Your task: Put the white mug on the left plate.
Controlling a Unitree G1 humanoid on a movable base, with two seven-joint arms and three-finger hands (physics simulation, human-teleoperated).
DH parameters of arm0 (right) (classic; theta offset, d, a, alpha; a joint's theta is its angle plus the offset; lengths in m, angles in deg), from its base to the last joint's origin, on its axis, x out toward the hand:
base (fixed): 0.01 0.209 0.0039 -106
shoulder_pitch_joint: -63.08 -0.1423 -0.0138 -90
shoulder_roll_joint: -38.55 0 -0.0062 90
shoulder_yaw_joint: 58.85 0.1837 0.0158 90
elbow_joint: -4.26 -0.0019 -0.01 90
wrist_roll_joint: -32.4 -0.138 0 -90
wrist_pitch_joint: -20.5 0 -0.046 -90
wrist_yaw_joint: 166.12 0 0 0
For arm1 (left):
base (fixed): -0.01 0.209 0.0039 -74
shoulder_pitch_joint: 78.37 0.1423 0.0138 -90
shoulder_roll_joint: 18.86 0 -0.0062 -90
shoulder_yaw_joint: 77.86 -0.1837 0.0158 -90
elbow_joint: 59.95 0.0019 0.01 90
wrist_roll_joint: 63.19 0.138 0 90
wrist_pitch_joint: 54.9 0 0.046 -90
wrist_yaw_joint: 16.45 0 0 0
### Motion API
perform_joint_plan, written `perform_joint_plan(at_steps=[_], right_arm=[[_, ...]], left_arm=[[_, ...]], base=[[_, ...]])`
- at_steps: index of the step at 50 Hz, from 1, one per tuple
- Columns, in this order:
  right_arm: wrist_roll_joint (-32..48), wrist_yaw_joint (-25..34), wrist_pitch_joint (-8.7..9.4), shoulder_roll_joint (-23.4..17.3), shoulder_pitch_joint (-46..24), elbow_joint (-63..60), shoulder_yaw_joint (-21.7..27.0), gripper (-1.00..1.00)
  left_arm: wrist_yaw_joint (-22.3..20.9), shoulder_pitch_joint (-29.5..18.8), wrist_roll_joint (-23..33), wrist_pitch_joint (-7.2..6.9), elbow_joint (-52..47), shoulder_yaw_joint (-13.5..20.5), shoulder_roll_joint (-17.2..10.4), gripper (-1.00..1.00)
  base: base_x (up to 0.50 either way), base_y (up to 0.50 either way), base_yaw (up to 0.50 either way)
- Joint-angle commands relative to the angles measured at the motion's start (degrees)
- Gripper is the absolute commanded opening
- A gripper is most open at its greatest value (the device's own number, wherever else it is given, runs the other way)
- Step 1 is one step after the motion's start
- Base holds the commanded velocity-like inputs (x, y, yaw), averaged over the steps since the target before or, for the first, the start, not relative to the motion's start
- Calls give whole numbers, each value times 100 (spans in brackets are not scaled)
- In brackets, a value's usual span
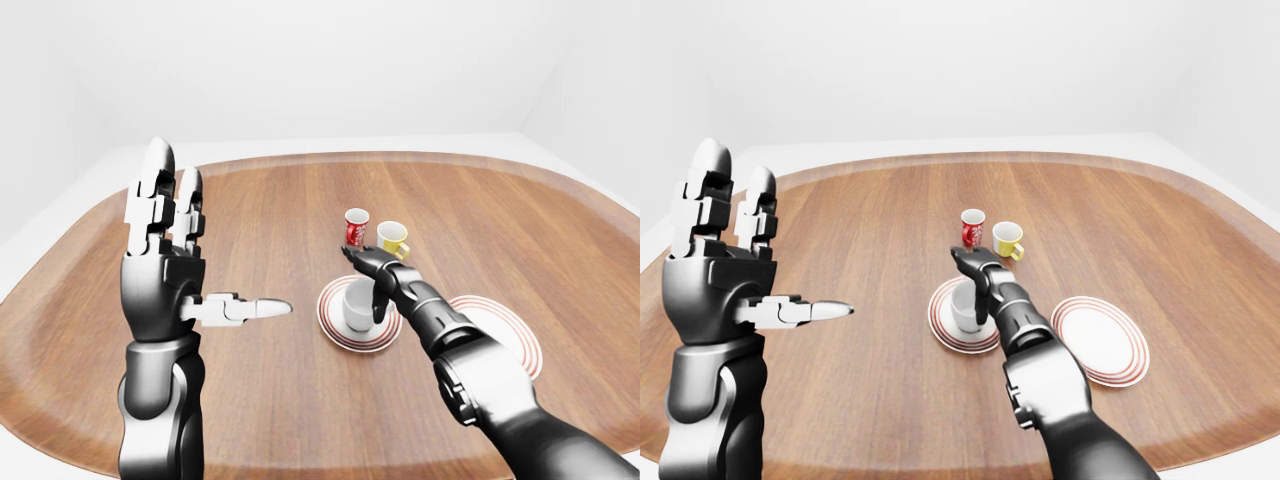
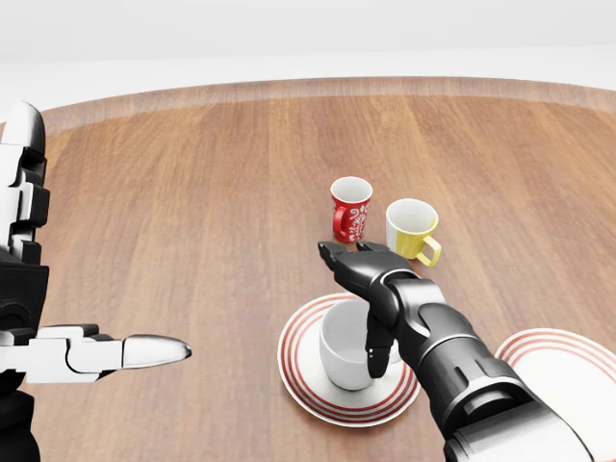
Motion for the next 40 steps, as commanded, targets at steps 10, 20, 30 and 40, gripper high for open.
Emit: perform_joint_plan(at_steps=[10,20,30,40], right_arm=[[-1605,1072,0,158,-145,-381,720,100],[-5657,3132,1000,302,230,-2809,911,100],[-6872,3132,1000,39,738,-3760,832,100],[-7105,3132,1000,-144,898,-3437,989,100]], left_arm=[[-6,7,-5,0,-13,4,3,95],[16,-14,10,0,-35,-6,1,95],[15,2,20,0,-4,-13,5,95],[14,-19,14,0,-15,3,-1,95]], base=[[0,0,0],[0,0,0],[0,0,0],[0,0,0]])
